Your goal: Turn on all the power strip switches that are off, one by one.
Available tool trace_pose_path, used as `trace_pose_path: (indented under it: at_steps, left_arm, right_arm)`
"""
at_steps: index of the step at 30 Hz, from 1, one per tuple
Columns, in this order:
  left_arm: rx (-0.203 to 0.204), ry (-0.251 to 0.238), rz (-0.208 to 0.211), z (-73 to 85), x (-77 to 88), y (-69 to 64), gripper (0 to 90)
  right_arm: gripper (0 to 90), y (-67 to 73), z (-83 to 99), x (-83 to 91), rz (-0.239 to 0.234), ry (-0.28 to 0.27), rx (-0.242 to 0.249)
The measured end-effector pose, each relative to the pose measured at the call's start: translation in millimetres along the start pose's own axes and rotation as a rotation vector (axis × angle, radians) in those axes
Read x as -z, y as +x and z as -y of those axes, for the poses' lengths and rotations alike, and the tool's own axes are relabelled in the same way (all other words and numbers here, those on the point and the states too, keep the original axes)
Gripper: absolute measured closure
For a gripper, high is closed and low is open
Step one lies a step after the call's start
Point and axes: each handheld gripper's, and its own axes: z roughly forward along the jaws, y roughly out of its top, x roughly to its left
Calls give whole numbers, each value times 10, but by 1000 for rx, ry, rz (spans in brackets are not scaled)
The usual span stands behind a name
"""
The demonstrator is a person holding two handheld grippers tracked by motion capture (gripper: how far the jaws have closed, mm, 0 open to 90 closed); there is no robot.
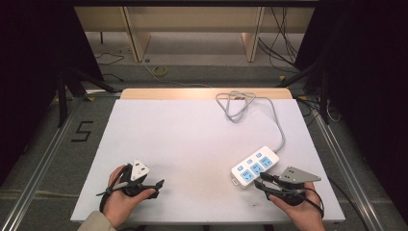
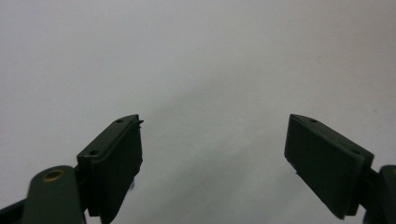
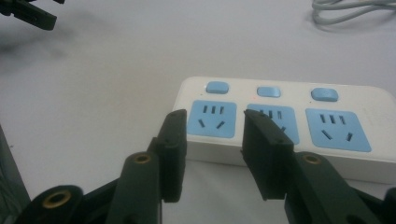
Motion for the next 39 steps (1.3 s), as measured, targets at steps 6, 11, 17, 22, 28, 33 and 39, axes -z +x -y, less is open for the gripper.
trace_pose_path:
  at_steps: [6,11,17,22,28,33,39]
  left_arm:
    - [-10,-3,-6,-7,-6,8,201]
    - [-10,-6,-8,-5,-9,14,201]
    - [-6,-9,-14,-6,-12,18,198]
    - [-7,-6,-13,-8,-13,19,198]
    - [-10,-4,-11,-7,-18,26,199]
    - [-7,-4,-10,-14,-19,23,199]
    - [-8,-11,-11,-18,-13,15,199]
  right_arm:
    - [750,6,-46,4,13,19,30]
    - [883,14,-108,-10,28,46,61]
    - [900,12,-168,-27,38,84,51]
    - [900,0,-226,-25,51,103,43]
    - [900,-22,-292,-46,60,121,32]
    - [900,-75,-350,-67,68,125,20]
    - [900,-114,-393,-101,75,139,14]
